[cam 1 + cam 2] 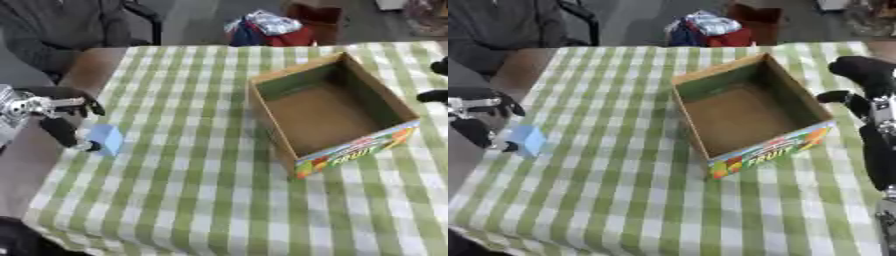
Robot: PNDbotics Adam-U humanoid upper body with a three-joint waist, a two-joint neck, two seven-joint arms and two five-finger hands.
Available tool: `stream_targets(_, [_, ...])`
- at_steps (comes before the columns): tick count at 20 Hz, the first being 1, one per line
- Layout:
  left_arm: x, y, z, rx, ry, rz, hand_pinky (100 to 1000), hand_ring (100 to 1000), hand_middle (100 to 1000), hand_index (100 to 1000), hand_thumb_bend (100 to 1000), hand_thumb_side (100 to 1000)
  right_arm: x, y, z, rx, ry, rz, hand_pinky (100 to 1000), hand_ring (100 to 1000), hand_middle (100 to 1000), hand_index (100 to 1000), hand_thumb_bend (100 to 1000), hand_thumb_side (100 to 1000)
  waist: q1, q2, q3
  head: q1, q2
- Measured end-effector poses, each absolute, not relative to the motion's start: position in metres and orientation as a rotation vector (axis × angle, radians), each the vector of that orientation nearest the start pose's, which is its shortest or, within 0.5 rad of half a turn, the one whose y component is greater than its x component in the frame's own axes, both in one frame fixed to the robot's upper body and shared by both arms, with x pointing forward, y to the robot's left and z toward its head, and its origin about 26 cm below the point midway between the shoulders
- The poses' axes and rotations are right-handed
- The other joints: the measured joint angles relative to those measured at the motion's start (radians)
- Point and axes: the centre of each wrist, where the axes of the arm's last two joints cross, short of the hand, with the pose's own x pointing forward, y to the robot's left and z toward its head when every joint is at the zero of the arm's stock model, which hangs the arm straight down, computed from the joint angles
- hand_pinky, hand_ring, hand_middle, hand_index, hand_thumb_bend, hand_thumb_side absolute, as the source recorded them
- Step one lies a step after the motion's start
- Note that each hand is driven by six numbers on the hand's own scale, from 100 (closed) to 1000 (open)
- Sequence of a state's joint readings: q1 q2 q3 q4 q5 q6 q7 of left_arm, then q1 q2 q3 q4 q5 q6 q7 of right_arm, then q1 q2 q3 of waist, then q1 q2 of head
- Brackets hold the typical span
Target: Pick up objects on the table and place them in the box.
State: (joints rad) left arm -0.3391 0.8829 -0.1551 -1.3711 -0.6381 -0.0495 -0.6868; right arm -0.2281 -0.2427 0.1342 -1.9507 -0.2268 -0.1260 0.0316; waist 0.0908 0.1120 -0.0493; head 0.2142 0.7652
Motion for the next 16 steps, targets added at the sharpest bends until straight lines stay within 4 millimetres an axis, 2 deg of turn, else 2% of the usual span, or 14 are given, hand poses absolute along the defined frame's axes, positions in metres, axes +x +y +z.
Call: stream_targets(16, [0.355, 0.430, 0.128, 0.760, -0.828, -1.551, 795, 807, 819, 881, 334, 323, 0.297, -0.222, 0.153, 0.291, -2.227, 0.278, 610, 822, 722, 721, 100, 550, -0.003, 0.002, -0.005, 0.000, 0.000])
